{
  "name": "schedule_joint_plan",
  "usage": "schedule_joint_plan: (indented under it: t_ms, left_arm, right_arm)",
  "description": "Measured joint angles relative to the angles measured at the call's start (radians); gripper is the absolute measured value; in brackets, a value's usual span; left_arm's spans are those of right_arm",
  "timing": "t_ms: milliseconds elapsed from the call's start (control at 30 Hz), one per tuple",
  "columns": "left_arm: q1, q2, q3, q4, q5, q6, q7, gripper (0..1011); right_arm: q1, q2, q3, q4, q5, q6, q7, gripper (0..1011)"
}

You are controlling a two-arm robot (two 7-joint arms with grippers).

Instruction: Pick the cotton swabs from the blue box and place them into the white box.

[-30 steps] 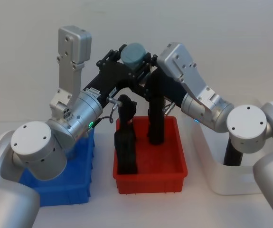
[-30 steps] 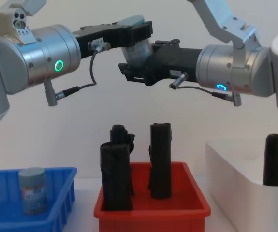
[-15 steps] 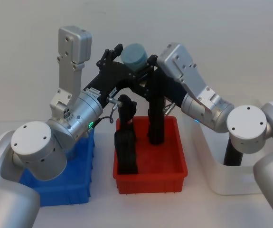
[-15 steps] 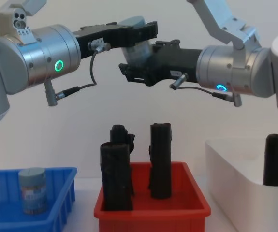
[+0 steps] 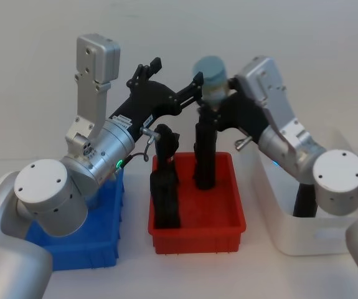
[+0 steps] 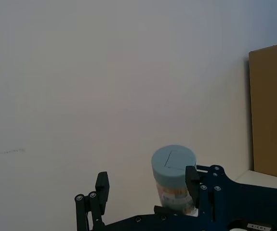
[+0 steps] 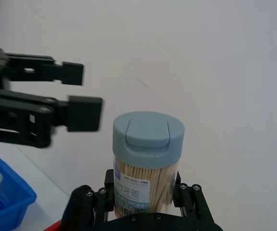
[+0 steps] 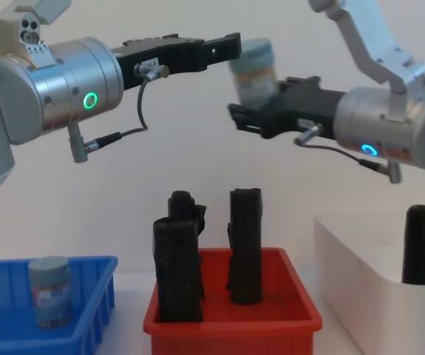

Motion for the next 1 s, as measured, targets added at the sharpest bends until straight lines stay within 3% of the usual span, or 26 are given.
schedule_joint_plan:
  t_ms: [600,1000]
  left_arm:
    - [0.0,0.0,0.0,0.0,0.0,0.0,0.0,1004]
    - [0.0,0.0,0.0,0.0,0.0,0.0,0.0,1004]
  right_arm:
    - [-0.071,0.038,0.058,-0.021,0.129,0.054,-0.222,646]
    - [-0.089,0.045,0.098,0.017,0.231,0.089,-0.383,646]
